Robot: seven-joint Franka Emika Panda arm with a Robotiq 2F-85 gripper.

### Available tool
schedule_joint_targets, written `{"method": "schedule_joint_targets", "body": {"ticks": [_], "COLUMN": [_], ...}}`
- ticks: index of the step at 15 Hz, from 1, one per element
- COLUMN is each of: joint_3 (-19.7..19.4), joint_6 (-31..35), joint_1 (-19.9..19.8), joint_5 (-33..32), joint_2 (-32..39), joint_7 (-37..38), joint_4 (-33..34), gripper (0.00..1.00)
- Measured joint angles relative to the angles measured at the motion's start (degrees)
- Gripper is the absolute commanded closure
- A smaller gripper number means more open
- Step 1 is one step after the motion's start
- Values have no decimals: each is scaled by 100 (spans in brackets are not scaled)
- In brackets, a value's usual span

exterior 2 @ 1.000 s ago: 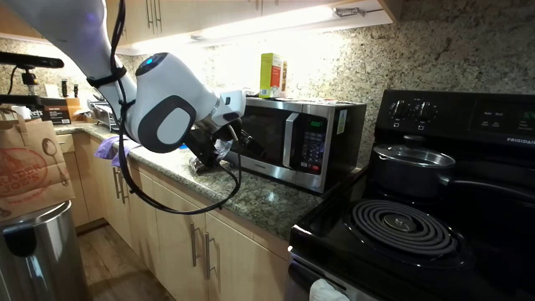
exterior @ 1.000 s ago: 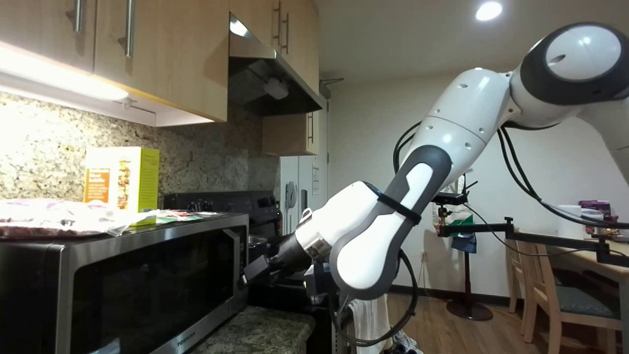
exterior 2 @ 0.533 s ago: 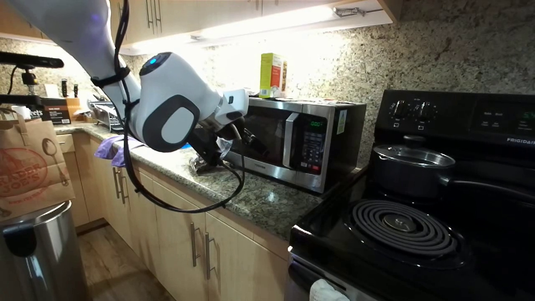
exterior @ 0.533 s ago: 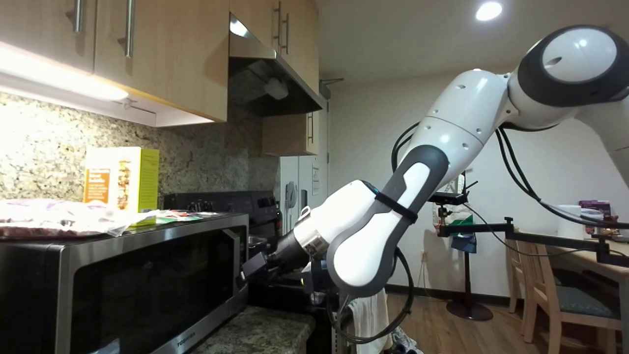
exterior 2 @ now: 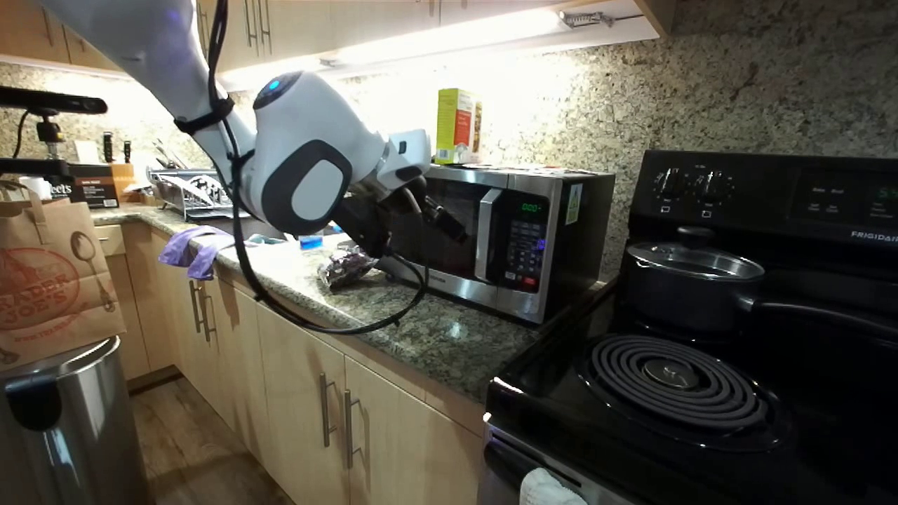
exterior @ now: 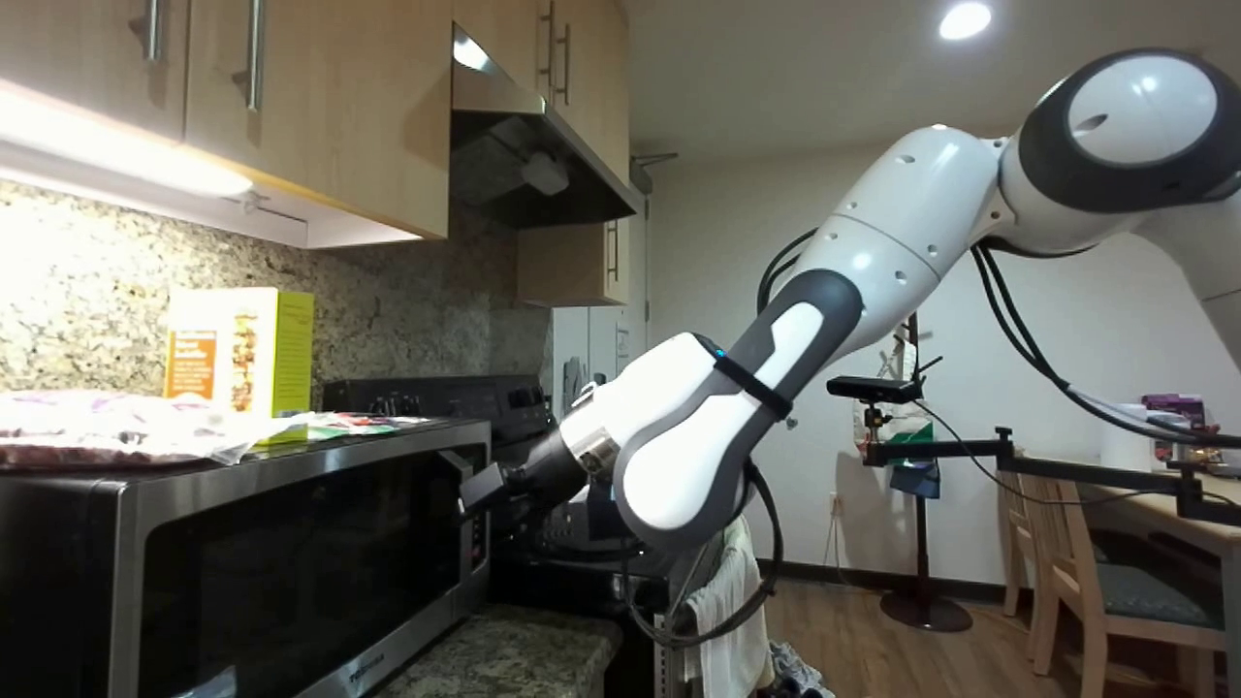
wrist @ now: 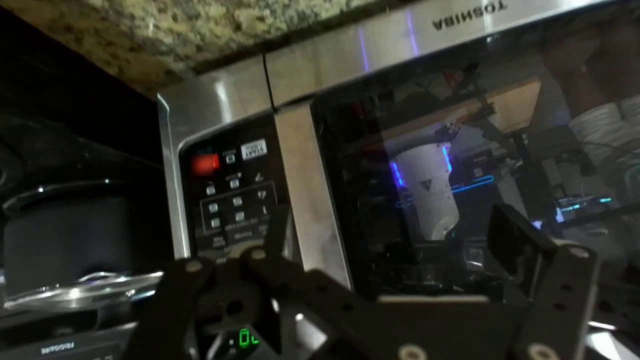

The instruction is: Open the microwave

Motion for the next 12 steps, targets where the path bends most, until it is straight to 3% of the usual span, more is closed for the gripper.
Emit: {"method": "schedule_joint_targets", "body": {"ticks": [4,5,7,12], "joint_3": [-876,-1069,-1454,-2114], "joint_6": [-53,-54,-54,-52], "joint_1": [912,1126,1539,2188], "joint_5": [566,688,942,1251], "joint_2": [317,445,707,1091], "joint_7": [-14,-14,-14,-8], "joint_4": [770,902,1068,1122], "gripper": [0,25,33,66]}}
